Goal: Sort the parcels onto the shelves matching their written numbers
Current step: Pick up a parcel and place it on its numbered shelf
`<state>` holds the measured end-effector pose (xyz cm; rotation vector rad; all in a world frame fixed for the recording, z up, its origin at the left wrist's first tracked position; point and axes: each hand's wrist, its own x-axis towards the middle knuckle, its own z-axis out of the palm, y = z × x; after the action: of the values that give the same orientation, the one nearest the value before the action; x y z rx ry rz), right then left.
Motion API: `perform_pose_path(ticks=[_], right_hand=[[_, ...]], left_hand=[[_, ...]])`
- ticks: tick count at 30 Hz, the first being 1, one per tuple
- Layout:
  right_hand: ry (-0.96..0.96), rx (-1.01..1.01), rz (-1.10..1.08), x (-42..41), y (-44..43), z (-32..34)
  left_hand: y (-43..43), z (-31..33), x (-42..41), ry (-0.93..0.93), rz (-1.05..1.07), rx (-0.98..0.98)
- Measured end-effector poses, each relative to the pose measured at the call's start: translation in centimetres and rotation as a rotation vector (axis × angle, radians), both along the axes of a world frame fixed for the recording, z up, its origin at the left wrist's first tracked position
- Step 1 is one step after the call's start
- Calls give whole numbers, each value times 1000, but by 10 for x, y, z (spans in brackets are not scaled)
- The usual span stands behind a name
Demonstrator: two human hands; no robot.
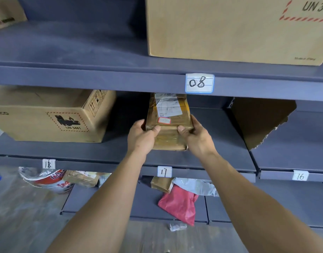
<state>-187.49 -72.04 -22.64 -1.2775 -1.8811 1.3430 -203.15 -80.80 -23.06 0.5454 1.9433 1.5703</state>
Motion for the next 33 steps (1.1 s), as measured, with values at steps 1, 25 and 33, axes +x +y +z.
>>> perform_pose_path(ticks=[1,25,33], right_hand=[[9,10,-6,-4,6,-1],[49,-3,-41,-35,41,-4],[-86,-93,-1,-3,5,38]], left_hand=[[6,-1,-2,-5,21,0],[43,13,-21,120,40,-81],[8,46,5,150,-68,-322]])
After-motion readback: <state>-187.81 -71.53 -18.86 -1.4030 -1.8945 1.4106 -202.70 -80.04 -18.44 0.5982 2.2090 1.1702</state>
